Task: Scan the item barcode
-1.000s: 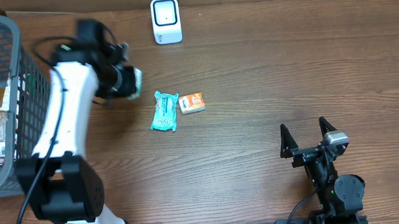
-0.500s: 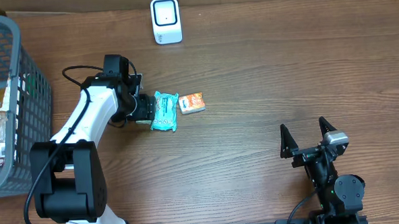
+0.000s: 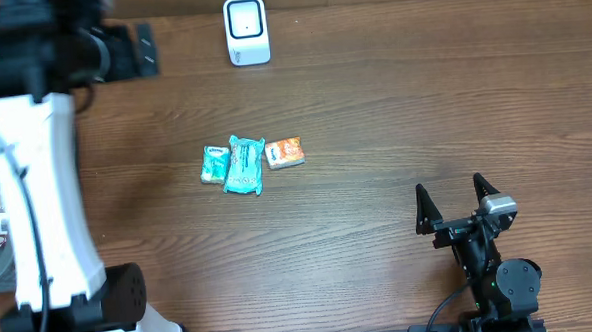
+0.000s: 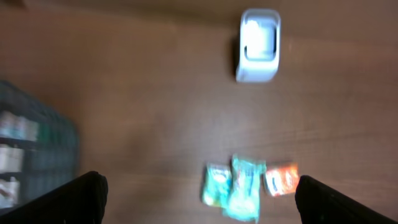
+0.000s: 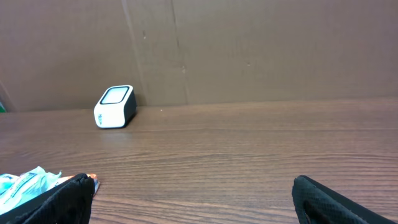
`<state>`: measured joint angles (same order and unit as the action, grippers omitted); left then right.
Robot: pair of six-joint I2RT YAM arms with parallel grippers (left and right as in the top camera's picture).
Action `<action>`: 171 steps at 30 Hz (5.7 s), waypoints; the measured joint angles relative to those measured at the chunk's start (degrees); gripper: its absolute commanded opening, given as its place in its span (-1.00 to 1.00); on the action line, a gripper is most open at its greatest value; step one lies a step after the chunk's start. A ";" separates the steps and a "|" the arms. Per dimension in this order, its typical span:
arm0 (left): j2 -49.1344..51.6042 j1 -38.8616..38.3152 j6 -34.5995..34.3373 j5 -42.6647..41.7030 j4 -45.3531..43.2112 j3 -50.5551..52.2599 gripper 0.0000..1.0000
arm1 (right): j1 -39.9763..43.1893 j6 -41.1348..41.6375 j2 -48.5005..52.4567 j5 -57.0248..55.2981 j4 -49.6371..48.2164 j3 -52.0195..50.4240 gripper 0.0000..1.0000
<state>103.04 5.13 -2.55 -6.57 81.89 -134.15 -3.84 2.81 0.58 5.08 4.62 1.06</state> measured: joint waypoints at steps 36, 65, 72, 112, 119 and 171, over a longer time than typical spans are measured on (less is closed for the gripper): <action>22.21 31.98 -5.68 26.77 -8.63 17.07 0.85 | -0.02 0.00 0.00 0.00 0.02 0.00 0.99; 22.36 32.04 10.56 29.29 -34.40 33.79 0.82 | -0.02 0.00 0.00 -0.02 0.02 0.00 1.00; 22.36 32.04 11.54 32.98 -35.76 33.79 0.51 | 0.00 0.00 0.00 0.00 0.04 0.00 1.00; 1.55 29.86 3.63 33.07 -37.55 33.29 -0.91 | -0.02 0.02 0.00 0.02 0.07 0.00 1.00; -19.04 17.86 -0.76 23.37 -36.63 32.35 -0.92 | 0.00 0.00 0.00 0.00 0.07 0.00 1.00; 15.32 -49.51 -57.07 24.00 -26.05 31.45 -0.92 | 0.00 0.02 0.00 -0.02 0.04 0.00 1.00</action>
<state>118.37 -44.38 -59.61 17.43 55.83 -102.69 -3.84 2.83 0.58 5.06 4.67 1.06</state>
